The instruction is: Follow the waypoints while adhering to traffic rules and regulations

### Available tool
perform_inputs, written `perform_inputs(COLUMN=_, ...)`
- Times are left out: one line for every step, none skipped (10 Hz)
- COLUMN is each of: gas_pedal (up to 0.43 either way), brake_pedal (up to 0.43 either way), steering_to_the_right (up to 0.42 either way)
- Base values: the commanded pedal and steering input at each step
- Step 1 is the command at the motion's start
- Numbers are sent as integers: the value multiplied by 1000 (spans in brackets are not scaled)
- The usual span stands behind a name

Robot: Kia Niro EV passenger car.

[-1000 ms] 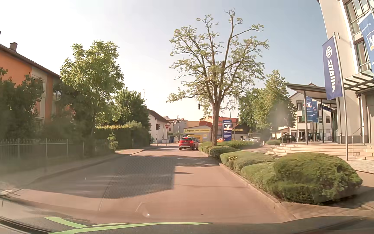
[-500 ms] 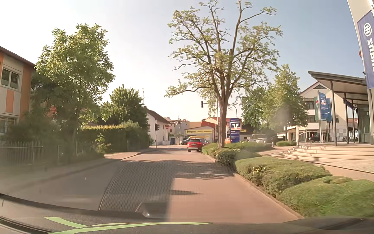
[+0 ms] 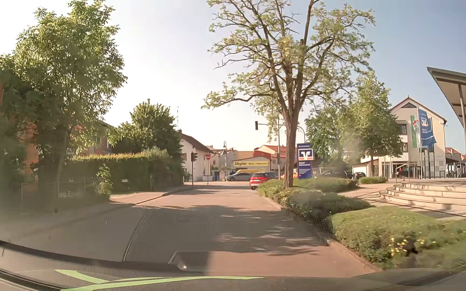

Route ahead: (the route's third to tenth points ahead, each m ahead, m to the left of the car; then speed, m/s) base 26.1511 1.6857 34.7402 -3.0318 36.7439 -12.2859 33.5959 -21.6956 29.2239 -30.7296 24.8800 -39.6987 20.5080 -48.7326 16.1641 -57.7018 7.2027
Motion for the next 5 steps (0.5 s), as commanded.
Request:
perform_inputs(gas_pedal=59, brake_pedal=0, steering_to_the_right=-9)
perform_inputs(gas_pedal=59, brake_pedal=0, steering_to_the_right=-8)
perform_inputs(gas_pedal=47, brake_pedal=0, steering_to_the_right=-7)
perform_inputs(gas_pedal=39, brake_pedal=0, steering_to_the_right=-6)
perform_inputs(gas_pedal=8, brake_pedal=0, steering_to_the_right=-6)
